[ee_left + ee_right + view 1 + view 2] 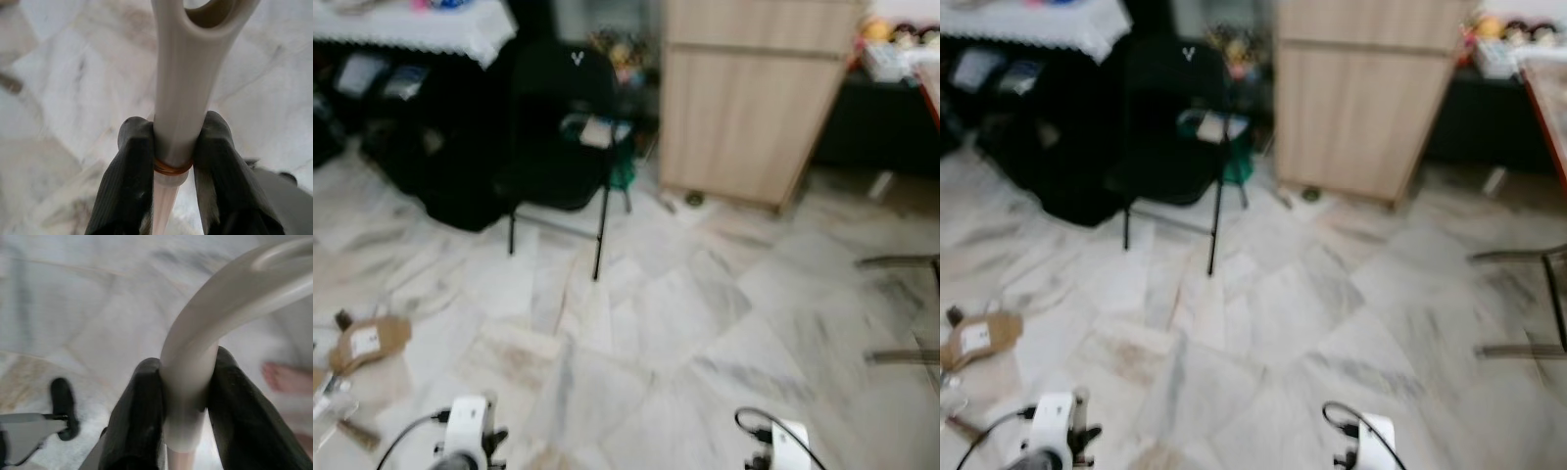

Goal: Sweep floor

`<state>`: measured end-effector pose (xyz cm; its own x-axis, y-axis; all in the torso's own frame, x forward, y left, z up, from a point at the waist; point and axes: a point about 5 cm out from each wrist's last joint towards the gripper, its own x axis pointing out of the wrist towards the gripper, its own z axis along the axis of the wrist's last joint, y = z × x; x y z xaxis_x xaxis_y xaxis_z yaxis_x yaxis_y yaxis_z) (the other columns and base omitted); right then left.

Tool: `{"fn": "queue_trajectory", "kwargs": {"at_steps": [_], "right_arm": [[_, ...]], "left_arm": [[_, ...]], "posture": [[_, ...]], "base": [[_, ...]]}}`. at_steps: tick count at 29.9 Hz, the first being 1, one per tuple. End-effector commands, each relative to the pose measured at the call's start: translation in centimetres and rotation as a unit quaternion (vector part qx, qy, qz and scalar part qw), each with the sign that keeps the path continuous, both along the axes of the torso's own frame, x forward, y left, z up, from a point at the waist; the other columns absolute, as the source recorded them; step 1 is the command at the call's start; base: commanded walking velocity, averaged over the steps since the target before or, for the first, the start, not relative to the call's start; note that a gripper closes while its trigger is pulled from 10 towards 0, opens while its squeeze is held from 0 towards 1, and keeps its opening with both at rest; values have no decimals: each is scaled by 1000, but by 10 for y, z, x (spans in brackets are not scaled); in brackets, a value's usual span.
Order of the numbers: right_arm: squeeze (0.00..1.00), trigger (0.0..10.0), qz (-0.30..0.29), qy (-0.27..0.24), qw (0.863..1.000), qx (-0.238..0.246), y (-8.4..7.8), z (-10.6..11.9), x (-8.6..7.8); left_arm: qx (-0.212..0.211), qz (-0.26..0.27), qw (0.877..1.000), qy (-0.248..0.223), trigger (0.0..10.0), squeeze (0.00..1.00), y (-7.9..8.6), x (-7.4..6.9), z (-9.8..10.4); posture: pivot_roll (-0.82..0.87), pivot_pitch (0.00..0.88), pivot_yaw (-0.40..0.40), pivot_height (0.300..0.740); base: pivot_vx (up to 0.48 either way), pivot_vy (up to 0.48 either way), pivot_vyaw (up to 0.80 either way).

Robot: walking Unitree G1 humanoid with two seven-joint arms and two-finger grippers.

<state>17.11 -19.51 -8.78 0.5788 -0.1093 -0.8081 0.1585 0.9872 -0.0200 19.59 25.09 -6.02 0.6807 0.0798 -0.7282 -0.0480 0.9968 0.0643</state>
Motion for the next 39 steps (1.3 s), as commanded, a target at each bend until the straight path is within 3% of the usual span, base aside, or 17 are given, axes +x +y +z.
{"fn": "queue_trajectory", "kwargs": {"at_steps": [1,39], "right_arm": [[0,10000,-7,13,1000,-4,-6,-3,-10],[0,10000,-2,14,1000,-3,-6,-3,-10]], "left_arm": [[-16,2,999,28,10000,0,-8,-13,-10],[-17,4,999,29,10000,0,-9,-12,-10]], "posture": [[4,99,-8,740],[9,81,-16,740]], "base": [[0,0,800],[0,0,800]]}}
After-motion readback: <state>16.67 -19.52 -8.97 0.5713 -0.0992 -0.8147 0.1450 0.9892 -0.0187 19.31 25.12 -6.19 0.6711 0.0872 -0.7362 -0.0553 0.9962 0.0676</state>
